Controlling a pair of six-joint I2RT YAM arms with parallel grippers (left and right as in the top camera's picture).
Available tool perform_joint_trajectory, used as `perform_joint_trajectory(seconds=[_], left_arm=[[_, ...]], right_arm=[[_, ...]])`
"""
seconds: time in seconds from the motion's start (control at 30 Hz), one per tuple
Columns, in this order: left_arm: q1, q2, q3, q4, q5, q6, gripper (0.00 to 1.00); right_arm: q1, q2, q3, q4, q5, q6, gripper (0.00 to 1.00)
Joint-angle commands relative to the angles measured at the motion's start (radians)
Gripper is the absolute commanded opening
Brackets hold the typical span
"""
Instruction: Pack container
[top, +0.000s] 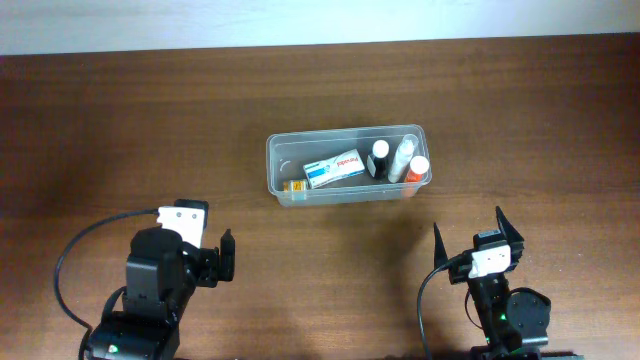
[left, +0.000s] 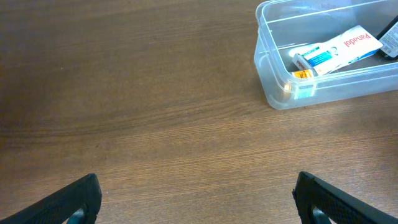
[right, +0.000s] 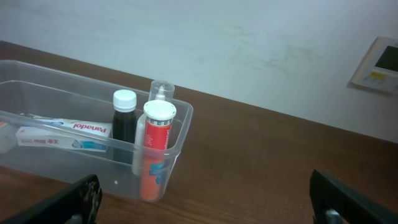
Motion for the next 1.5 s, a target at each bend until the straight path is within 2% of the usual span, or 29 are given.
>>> perform_joint_trajectory(seconds=[0.0,0.97,1.1,1.3,1.37,1.47], left_arm=[[0.001,-0.004,-0.005,0.002,-0.008,0.014,0.99],[0.004,-0.025,-0.007,-0.025,0.004,0.014,0.99],[0.035,-0.141,-0.057,-0.027,0.008,0.014,0.99],[0.089,-0.412,-0.252,0.012,0.019,-0.017,0.99],[0.111,-0.533,-0.360,0.108,0.019,-0.019,0.99],[0.122,-0.609,-0.461,0.258,0.013,-0.019,0.99]], right_arm=[[0.004,-0.010,-0.005,-0.006,-0.012,-0.007,0.98],[0.004,-0.010,-0.005,-0.006,-0.012,-0.007,0.98],[0.004,-0.010,-0.005,-0.006,-0.012,-0.007,0.98],[0.004,-0.010,-0.005,-0.006,-0.012,-0.007,0.98],[0.004,-0.010,-0.005,-0.006,-0.012,-0.007,0.98],[0.004,-0.010,-0.005,-0.006,-0.012,-0.007,0.98]])
